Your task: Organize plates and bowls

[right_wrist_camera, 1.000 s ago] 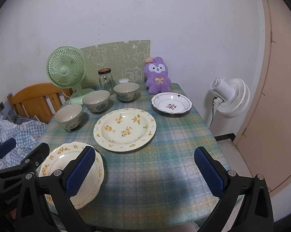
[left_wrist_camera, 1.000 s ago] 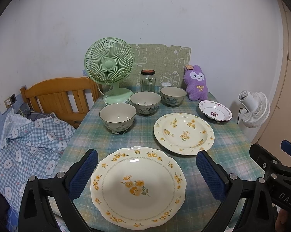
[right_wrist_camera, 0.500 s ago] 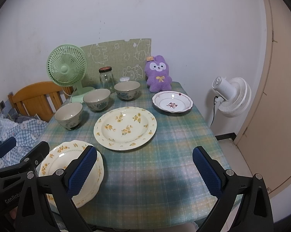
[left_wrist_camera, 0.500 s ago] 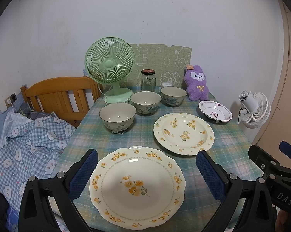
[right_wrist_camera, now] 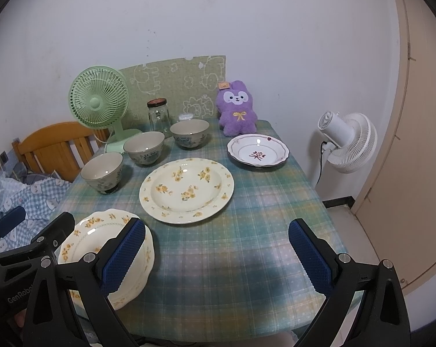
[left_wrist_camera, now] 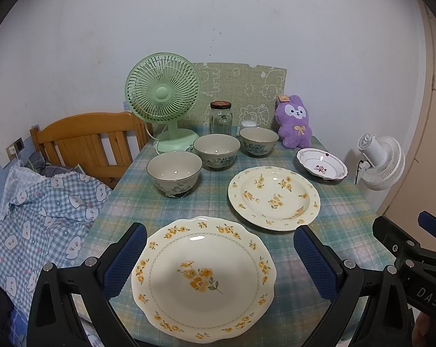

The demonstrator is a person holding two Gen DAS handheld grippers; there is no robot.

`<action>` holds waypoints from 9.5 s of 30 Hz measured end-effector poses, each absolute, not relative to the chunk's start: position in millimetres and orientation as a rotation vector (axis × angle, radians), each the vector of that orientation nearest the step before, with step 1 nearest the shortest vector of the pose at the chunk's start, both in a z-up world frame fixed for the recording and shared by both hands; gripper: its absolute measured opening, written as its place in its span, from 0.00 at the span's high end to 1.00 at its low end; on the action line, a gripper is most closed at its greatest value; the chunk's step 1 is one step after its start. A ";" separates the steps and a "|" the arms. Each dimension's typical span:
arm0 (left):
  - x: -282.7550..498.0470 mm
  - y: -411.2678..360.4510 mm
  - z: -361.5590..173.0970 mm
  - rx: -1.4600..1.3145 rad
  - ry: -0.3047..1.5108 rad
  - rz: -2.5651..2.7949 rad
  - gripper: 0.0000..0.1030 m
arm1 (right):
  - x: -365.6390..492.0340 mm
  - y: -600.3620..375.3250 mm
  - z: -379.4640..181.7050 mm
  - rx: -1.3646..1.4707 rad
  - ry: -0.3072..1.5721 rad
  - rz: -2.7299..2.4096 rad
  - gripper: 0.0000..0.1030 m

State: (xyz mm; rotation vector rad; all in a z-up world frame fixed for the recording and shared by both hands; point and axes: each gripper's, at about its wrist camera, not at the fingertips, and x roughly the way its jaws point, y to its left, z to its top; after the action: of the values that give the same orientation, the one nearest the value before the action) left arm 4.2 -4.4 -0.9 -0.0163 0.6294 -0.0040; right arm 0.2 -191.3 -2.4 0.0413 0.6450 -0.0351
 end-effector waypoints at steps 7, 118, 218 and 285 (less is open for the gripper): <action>4.6 -7.4 -2.9 -0.017 0.628 0.000 0.02 | 0.0 -190.3 -2.2 0.036 0.642 -0.033 0.03; 93.0 71.1 -98.6 -0.006 0.994 -0.070 0.56 | 106.5 -95.7 -109.2 -0.025 1.021 -0.026 0.53; 109.6 -172.0 -87.2 0.009 0.970 -0.130 0.19 | 109.2 -340.0 -90.7 0.058 1.000 -0.040 0.23; 228.9 -48.7 -70.8 0.033 0.791 -0.086 0.22 | 222.4 -208.8 -71.3 0.026 0.806 -0.027 0.24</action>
State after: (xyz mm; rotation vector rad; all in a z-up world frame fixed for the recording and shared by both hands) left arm 228.9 -48.7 -70.8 0.0326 0.7910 -0.0855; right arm 222.4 -208.8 -71.3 0.0257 0.8059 -0.0274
